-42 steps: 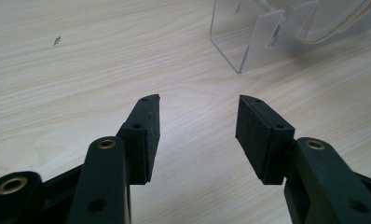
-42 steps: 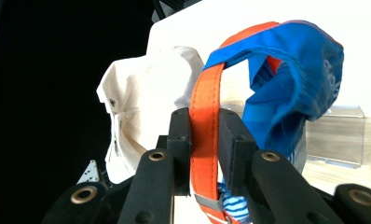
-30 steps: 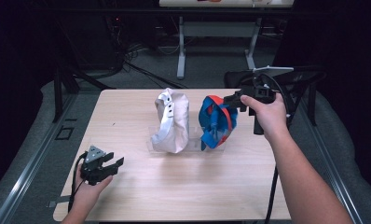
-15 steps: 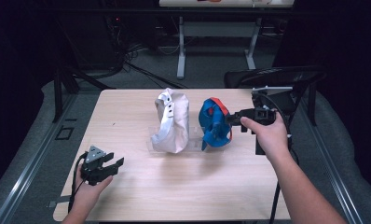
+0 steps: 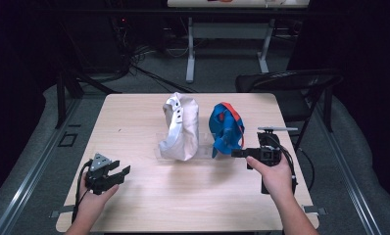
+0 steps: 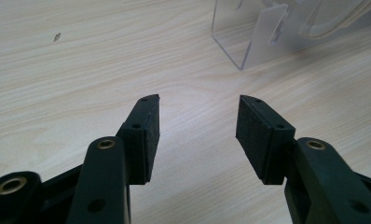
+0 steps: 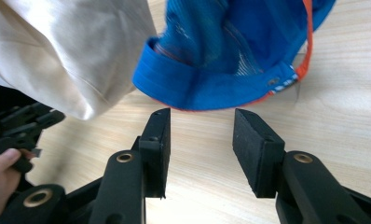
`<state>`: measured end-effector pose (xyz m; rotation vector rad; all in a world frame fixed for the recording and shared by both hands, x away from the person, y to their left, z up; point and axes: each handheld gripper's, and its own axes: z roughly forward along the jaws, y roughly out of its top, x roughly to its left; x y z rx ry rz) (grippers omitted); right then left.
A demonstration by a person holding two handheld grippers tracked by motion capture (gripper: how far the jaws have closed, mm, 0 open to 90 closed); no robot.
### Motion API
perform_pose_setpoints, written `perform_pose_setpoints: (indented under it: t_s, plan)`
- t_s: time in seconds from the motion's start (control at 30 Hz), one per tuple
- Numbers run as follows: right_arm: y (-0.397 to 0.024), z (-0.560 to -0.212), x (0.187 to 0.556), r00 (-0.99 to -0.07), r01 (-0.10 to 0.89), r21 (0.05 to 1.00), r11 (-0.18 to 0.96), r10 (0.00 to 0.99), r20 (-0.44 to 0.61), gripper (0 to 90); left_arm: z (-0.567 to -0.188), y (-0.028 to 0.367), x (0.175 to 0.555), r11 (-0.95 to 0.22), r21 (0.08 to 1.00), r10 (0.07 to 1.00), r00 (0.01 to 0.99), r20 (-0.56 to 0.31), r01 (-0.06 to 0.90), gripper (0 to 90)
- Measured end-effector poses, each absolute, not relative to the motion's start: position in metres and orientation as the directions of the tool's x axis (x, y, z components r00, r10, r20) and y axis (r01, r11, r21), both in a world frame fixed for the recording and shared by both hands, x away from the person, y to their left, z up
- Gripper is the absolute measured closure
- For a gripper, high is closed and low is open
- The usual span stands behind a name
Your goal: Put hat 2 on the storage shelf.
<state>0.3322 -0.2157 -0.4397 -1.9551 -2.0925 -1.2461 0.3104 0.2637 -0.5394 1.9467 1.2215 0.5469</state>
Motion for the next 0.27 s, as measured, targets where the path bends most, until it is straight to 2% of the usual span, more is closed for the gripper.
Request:
perform_pose_setpoints:
  t_s: [0.27]
  plan:
    - [-0.212, -0.463, 0.31, -0.261, 0.786, 0.614, -0.077, 0.859, 0.441, 53.2, -0.539, 0.263, 0.31, -0.256, 0.791, 0.893, 0.449, -0.026, 0.556, 48.0]
